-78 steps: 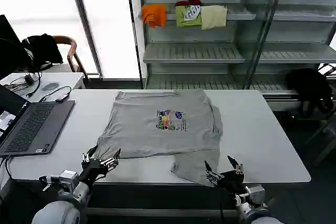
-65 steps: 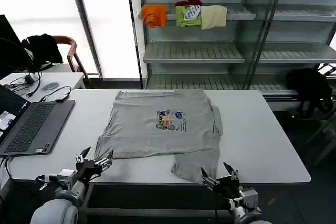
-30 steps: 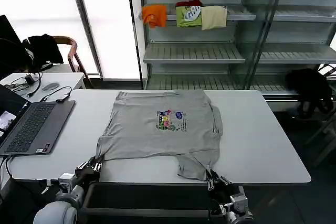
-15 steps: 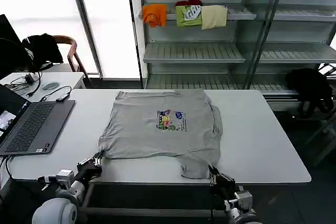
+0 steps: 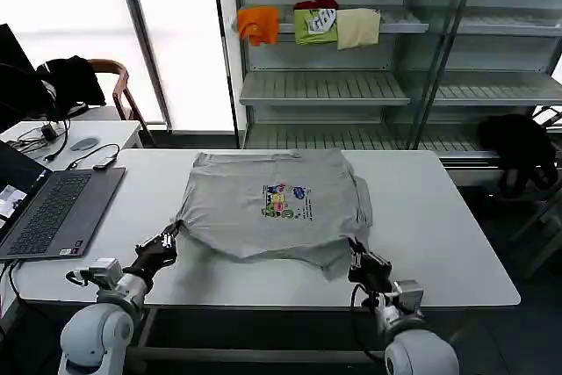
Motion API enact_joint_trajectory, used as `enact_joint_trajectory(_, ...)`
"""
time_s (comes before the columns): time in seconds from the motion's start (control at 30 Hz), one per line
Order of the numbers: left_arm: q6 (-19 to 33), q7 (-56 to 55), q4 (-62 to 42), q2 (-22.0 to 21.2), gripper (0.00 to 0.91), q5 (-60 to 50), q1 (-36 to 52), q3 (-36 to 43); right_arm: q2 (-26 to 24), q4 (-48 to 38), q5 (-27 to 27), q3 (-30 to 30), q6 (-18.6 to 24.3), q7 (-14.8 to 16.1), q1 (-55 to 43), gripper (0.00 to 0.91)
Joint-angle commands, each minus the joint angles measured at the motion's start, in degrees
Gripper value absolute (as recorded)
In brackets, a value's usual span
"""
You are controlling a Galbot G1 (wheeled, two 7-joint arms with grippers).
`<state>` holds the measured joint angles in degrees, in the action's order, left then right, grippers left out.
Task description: Fold and organize the clothes.
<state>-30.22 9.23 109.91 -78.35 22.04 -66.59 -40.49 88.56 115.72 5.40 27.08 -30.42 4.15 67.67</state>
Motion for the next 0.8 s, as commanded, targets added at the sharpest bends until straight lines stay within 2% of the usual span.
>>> enact_joint_trajectory(0.03, 0.0, -1.0, -8.3, -0.1, 0.010, 2.5, 8.7, 0.5, 0.8, -8.8, 0.5, 0.0, -0.8, -0.2, -11.1, 0.000)
enact_joint_trajectory(0.4, 0.7, -0.7, -12.7, 0.4, 0.010, -0.2, 11.2, 0.8, 2.1, -19.3, -1.1, -0.2, -1.5, -0.2, -21.3, 0.000)
enact_joint_trajectory(0.8, 0.5, -0.4, -15.2, 0.5, 0.010, -4.5, 12.0, 1.7, 2.6, -26.3, -4.8, -0.5, -0.9, 1.0, -24.5, 0.000)
